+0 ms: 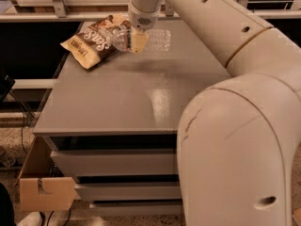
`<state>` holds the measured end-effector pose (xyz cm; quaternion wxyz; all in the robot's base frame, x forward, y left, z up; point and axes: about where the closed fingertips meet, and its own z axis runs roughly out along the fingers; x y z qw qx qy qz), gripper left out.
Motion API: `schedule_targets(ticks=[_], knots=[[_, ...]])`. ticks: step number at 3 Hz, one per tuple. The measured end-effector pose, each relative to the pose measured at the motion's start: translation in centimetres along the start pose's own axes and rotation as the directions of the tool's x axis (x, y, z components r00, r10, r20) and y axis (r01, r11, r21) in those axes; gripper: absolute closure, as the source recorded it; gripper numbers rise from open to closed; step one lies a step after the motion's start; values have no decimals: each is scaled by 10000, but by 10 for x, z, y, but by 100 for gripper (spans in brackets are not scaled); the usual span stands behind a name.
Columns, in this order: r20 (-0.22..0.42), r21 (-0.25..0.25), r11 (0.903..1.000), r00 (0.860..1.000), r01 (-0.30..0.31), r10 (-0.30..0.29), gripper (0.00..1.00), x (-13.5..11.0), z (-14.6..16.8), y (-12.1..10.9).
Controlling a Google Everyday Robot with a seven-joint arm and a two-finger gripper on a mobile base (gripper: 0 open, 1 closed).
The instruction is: Move water bottle near brown chip bag
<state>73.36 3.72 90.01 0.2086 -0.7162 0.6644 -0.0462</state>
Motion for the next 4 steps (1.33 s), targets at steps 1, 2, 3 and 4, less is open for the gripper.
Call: schedule_targets(ticks=[1,2,3,4], knots=[[335,-170,9999,9994,-2,8,100,-10,16,-2],[599,-394,9992,9982,-4,28,100,-15,31,-1],[884,-605,9982,9961,41,12,84,-20,42,1],[1160,-661,9975,9931,245,-167,61,-24,46,1]])
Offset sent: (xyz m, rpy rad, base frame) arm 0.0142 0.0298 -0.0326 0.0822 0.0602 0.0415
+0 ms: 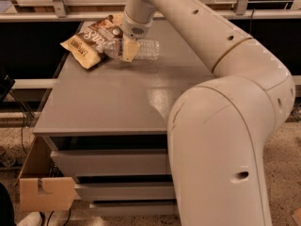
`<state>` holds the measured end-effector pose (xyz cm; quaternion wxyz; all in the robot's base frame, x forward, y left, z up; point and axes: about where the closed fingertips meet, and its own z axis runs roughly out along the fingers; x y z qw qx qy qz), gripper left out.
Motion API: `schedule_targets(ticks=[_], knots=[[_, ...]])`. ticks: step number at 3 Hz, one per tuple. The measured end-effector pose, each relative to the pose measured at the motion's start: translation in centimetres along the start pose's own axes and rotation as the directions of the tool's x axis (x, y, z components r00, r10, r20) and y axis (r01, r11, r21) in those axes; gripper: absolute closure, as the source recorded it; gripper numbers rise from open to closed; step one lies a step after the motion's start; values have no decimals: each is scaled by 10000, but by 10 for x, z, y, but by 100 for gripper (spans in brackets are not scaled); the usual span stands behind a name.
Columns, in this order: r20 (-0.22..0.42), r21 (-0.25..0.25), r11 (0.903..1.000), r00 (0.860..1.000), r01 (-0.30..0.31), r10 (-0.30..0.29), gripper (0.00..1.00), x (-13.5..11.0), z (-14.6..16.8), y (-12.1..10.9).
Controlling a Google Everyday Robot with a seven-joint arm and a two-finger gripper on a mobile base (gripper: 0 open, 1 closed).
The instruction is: Move water bottle near brown chip bag
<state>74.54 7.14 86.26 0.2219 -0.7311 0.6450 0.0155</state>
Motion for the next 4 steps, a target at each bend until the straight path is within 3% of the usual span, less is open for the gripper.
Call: schedule_targets(ticks=[2,3,4], knots=[[440,-122,9977,9969,660,-655,14,-7,2,1],[575,-220,9957,9944,901,-887,0,-9,1,1],[740,-318,9926,9906,1174,-1148,0,-12,0,1]])
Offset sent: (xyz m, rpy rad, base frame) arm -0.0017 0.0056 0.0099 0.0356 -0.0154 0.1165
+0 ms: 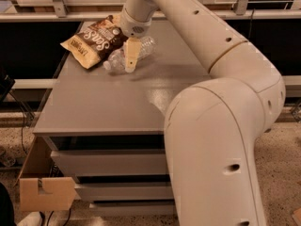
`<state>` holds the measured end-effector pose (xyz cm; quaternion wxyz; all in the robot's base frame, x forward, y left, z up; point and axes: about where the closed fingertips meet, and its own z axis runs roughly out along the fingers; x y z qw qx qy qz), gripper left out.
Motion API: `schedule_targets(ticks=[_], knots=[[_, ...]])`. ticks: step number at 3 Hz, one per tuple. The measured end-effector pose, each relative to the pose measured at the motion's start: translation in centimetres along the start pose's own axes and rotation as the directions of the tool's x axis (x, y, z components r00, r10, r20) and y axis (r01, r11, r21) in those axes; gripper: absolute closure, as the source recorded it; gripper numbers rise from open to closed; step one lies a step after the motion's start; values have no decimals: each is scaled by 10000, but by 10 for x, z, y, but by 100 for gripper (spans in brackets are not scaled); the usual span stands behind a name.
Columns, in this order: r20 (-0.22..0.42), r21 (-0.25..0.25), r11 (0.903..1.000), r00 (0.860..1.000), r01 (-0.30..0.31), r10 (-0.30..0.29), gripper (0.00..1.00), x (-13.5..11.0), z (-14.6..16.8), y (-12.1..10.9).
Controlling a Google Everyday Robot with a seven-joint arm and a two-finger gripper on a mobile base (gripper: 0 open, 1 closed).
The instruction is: Move water bottle near brown chip bag
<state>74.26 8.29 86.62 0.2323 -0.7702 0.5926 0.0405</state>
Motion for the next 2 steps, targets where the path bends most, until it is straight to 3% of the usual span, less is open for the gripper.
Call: schedule_targets(ticks=[2], knots=[[80,67,9999,9999,148,-148,0,-1,-2,0]])
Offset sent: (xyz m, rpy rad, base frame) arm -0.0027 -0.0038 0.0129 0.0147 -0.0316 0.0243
